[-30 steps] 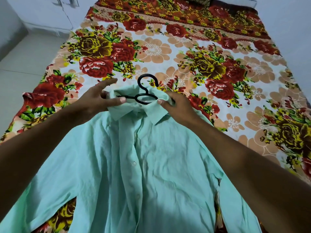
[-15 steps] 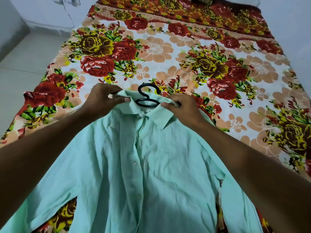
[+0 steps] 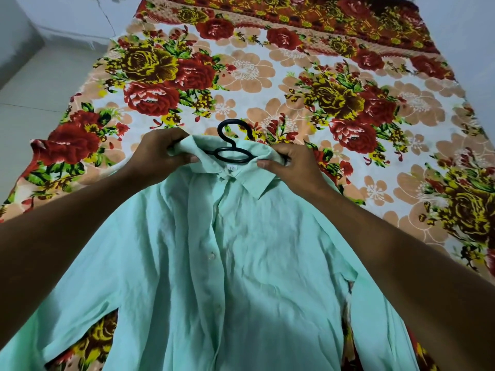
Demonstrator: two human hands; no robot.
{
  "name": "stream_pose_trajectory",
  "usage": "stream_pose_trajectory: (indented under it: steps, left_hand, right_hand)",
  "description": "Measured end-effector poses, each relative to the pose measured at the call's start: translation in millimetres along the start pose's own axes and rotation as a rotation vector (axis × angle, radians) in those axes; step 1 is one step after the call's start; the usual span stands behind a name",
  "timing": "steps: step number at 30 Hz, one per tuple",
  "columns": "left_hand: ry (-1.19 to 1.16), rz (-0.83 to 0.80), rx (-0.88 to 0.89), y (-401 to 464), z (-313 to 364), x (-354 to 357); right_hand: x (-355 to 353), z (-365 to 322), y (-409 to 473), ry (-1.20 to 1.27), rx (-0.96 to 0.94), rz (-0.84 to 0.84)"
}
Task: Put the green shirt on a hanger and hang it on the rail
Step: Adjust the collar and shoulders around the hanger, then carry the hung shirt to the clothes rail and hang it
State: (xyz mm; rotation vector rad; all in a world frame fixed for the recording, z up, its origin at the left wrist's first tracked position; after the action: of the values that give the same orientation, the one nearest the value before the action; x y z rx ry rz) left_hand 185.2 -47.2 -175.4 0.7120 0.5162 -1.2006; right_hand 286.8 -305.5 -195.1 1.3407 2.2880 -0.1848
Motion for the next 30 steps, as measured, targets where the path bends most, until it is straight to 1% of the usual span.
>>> stream_pose_trajectory:
  steps: [2,5,7,8,10,12,15,19,21,27,29,30]
  left_hand:
    - [0.017,-0.013,0.004,-0.3,6.8,-5.2]
    - [-0.092,0.000,-0.009,-2.2,22.4,-26.3]
    - [-0.176,0.005,-0.026,-2.7,42.2,-45.3]
    - [-0.208,0.013,-0.029,-1.6,60.0,-62.4]
    - [-0.255,0.022,-0.026,2.4,87.6,-85.9]
    - [-0.260,0.023,-0.015,3.7,126.2,-117.4]
    - [-0.199,-0.012,0.019,0.6,186.7,-170.2]
    - [-0.146,0.001,0.029,-16.0,263.6,-250.3]
    - [-0.128,0.040,0.080,-25.5,303.2,-284.9]
    - [-0.016,0.144,0.197,-98.8,436.5,-393.7]
    - [-0.016,0.166,0.220,-123.4,471.5,-423.2]
    - [-0.005,0.169,0.247,-146.4,501.5,-442.8]
  right_hand:
    - [-0.8,-5.7,-0.1,-0.013,0.001,-0.037]
    - [-16.8,-27.3,0.0,0.000,-0.024,-0.017]
    - [-33.0,-50.9,-0.5,0.019,-0.037,0.001]
    - [-44.7,-73.6,0.4,0.005,-0.060,0.005]
    - [-59.7,-104.4,3.2,-0.024,-0.074,-0.014]
    - [-79.0,-148.6,2.9,-0.044,-0.078,-0.059]
    - [-116.1,-220.0,-3.3,-0.115,-0.073,-0.109]
    - [-171.9,-326.2,-33.6,-0.151,-0.133,-0.091]
    - [-192.6,-372.9,-48.7,-0.157,-0.173,-0.081]
    - [-252.6,-522.6,-143.3,-0.163,-0.221,-0.087]
    - [-266.5,-566.4,-176.0,-0.157,-0.243,-0.070]
    - [-278.4,-596.6,-202.8,-0.163,-0.258,-0.039]
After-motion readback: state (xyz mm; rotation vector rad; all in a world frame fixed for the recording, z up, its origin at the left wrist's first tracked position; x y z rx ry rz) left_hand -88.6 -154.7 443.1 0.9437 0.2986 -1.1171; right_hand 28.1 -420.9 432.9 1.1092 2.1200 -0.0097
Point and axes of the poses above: each hand's wrist, its own y-axis towards the middle knuckle, its own x-axis out of the palm, z = x × y, the point moved 9 cm from there along y, towards the middle knuckle, and after that the axes turned 2 degrees about z, right-handed, at the moved point
